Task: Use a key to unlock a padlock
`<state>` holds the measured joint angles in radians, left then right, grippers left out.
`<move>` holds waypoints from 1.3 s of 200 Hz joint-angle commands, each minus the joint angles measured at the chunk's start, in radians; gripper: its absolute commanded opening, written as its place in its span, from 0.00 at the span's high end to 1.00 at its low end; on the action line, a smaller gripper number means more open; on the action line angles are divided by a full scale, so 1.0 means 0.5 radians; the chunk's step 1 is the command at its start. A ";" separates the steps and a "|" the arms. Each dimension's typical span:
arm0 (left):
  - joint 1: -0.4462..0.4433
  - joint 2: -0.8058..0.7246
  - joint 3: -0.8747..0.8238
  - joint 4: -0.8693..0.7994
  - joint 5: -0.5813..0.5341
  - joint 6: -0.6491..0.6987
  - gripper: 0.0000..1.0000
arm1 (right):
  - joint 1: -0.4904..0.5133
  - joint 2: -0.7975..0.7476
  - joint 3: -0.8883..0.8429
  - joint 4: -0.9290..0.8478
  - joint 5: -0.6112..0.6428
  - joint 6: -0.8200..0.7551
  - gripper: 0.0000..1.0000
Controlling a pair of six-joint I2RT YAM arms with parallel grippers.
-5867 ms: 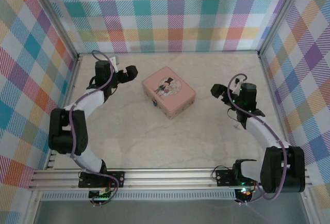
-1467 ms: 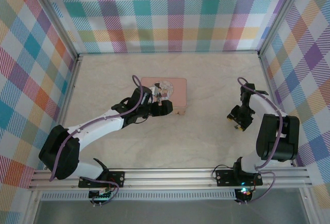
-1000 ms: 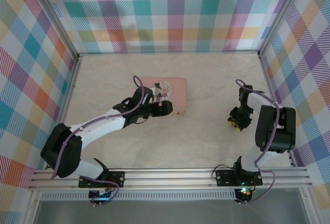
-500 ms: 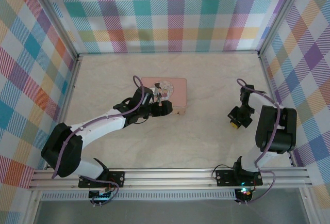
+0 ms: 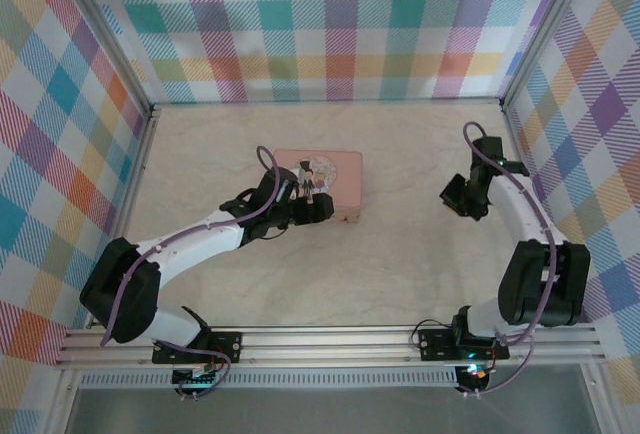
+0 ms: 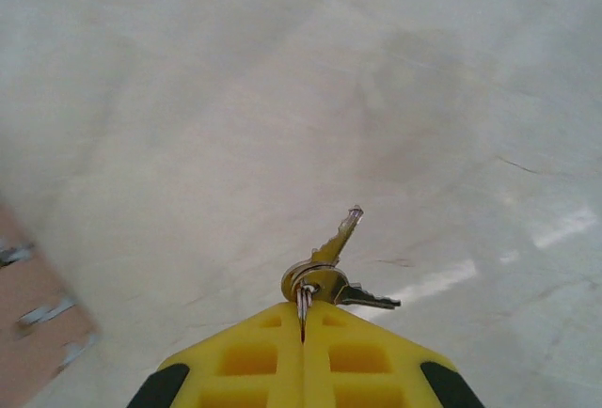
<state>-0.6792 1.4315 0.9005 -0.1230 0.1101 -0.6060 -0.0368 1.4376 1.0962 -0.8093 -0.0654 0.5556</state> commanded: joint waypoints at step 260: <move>0.624 -0.297 0.932 -0.393 0.808 0.075 0.21 | 1.362 -0.310 0.669 0.682 -0.444 -2.035 0.96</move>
<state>-0.3740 1.3083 1.3437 -0.3687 0.3790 -0.5655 0.6350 1.3087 1.4429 -0.4877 -0.3248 -0.4141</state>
